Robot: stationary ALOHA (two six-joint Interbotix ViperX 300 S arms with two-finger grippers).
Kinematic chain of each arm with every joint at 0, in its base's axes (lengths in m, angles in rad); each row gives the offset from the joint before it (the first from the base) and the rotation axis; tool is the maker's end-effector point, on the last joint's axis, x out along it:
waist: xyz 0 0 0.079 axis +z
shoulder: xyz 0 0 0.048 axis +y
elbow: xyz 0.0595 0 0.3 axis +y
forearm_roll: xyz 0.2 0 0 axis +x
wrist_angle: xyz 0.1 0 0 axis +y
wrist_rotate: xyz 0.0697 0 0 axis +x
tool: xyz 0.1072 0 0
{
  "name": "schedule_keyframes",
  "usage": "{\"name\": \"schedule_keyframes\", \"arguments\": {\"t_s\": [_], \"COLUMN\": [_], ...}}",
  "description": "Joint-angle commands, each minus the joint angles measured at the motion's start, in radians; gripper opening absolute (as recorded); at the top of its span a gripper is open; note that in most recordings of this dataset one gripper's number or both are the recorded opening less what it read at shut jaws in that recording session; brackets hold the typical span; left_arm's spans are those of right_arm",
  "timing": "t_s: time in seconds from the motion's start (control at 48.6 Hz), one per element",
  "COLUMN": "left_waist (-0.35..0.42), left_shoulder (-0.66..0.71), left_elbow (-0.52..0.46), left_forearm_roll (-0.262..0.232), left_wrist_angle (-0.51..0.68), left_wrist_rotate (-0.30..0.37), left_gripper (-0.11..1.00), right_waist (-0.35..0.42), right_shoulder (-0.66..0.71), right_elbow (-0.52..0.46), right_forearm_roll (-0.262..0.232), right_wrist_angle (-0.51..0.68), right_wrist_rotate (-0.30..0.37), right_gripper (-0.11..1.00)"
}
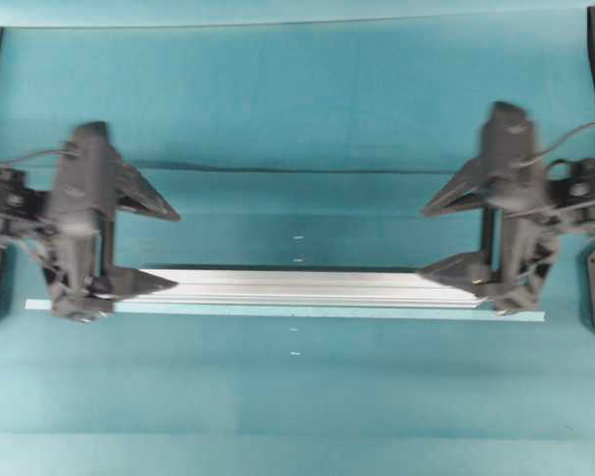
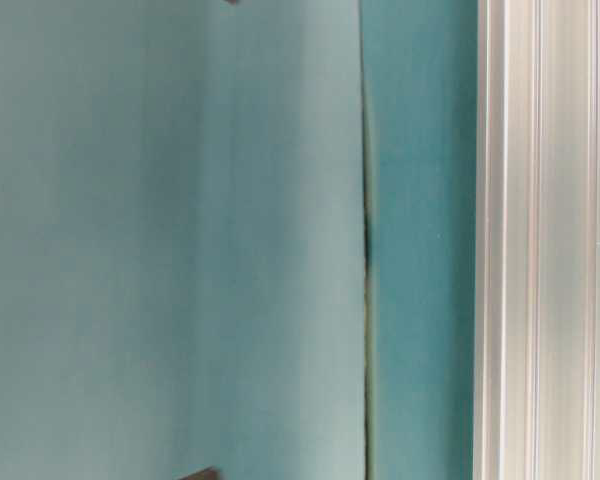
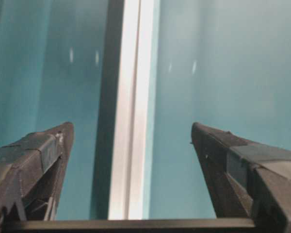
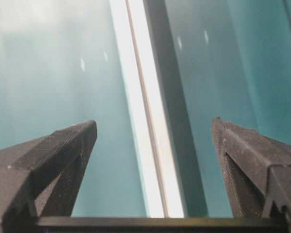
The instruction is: Lift the metal rail with both hands and move it towards you.
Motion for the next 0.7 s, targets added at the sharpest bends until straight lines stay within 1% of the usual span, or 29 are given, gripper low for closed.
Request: {"name": "schedule_keyframes", "arguments": {"t_s": [0.0, 0.144, 0.247, 0.534, 0.678], "left_waist": [-0.002, -0.002, -0.002, -0.002, -0.002], "left_shoulder": [-0.046, -0.110, -0.155, -0.282, -0.327], "left_elbow": [0.003, 0.029, 0.044, 0.067, 0.072], "left_forearm_roll": [0.000, 0.000, 0.000, -0.002, 0.000], "left_wrist_angle": [-0.034, -0.067, -0.075, -0.077, -0.077], "left_wrist_rotate": [-0.009, -0.011, -0.011, -0.008, -0.008], "left_gripper": [0.94, 0.94, 0.94, 0.94, 0.94], "right_waist": [-0.002, -0.002, -0.002, -0.002, -0.002], "right_shoulder": [-0.046, -0.132, -0.196, -0.357, -0.405], "right_elbow": [0.008, 0.038, 0.052, 0.098, 0.115], "right_forearm_roll": [-0.003, -0.003, -0.003, -0.003, -0.003], "right_wrist_angle": [-0.051, -0.137, -0.170, -0.173, -0.173], "right_wrist_rotate": [-0.002, -0.002, -0.002, 0.000, 0.000], "right_gripper": [0.97, 0.97, 0.97, 0.97, 0.97]}}
